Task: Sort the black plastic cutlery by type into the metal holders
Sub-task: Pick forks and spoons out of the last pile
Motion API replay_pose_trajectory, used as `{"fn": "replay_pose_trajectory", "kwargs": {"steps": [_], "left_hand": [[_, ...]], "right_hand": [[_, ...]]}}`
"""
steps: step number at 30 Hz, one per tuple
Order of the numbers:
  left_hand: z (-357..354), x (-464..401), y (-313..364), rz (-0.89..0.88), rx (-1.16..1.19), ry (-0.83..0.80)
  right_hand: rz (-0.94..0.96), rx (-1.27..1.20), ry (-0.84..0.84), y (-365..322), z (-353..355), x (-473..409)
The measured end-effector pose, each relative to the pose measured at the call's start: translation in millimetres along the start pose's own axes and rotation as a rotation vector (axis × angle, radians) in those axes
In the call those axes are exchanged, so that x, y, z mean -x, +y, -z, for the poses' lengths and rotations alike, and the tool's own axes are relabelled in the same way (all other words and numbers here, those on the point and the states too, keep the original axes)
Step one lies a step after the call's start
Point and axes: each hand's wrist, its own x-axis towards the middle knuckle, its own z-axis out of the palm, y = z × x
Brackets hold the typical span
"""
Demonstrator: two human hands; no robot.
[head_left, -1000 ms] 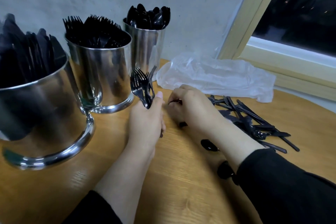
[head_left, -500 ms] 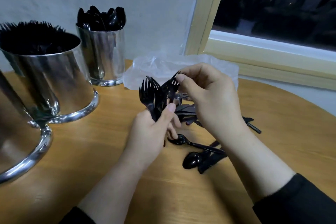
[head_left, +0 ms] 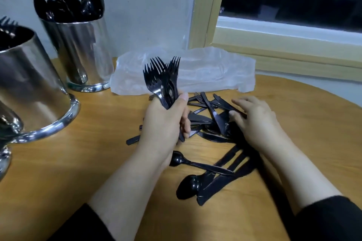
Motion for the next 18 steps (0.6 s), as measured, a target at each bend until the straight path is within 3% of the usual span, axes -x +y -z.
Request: {"fn": "replay_pose_trajectory", "kwargs": {"steps": [6,18], "left_hand": [[6.8,2.7,-1.5,0.125,0.079,0.051],[6.5,2.3,0.6,0.093,0.101,0.083]], "right_hand": [[-0.052,0.080,-0.050,6.2,-5.5,-10.8],[-0.152,-0.007,-0.055,0.3,-1.3,-8.4]]}}
